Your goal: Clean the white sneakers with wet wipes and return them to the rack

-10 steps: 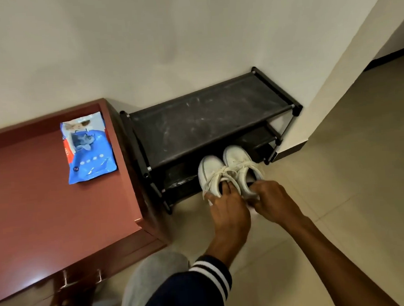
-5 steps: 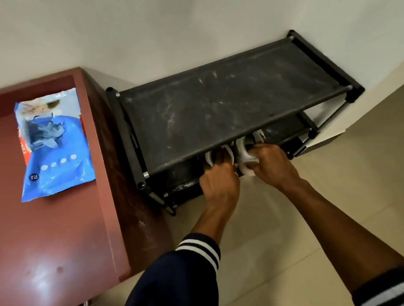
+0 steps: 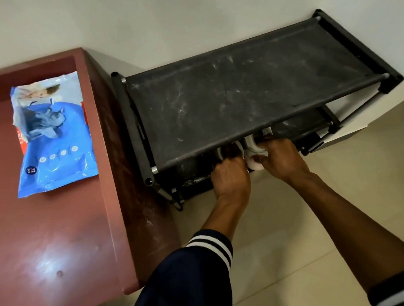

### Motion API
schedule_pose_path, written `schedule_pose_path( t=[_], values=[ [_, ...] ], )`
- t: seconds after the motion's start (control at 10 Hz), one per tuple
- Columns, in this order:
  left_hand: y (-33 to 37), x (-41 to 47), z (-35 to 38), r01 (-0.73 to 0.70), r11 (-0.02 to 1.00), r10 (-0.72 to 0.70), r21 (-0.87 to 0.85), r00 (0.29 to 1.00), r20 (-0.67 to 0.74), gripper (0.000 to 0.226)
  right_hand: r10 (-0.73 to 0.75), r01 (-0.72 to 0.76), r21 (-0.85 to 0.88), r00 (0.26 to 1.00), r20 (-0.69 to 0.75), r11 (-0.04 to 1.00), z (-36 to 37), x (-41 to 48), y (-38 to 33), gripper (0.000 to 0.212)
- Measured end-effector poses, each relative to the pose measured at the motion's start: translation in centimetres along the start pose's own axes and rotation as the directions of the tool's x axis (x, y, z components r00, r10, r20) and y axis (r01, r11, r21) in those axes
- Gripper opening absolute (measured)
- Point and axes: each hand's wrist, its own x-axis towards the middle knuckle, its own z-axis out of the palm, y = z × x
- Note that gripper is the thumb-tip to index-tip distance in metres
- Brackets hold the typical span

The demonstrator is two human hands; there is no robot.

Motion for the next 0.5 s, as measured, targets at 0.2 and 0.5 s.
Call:
schedule_pose_path(
  t=[0.2, 0.5],
  values=[
    [0.3, -0.4, -0.8, -0.031, 0.975, 0.038, -0.219, 0.999, 0.03, 0.049, 0.08, -0.063, -0.163, 0.992, 0.101, 0.985, -0.6, 1.0, -0.6, 0.029],
    [0.0, -1.7, -1.9, 0.007, 0.987, -0.007, -0.16, 1.0, 0.005, 0.064, 0.101, -0.104, -0.185, 0.995, -0.024, 0.977, -1.9, -0.9, -1.3, 0.032]
  ],
)
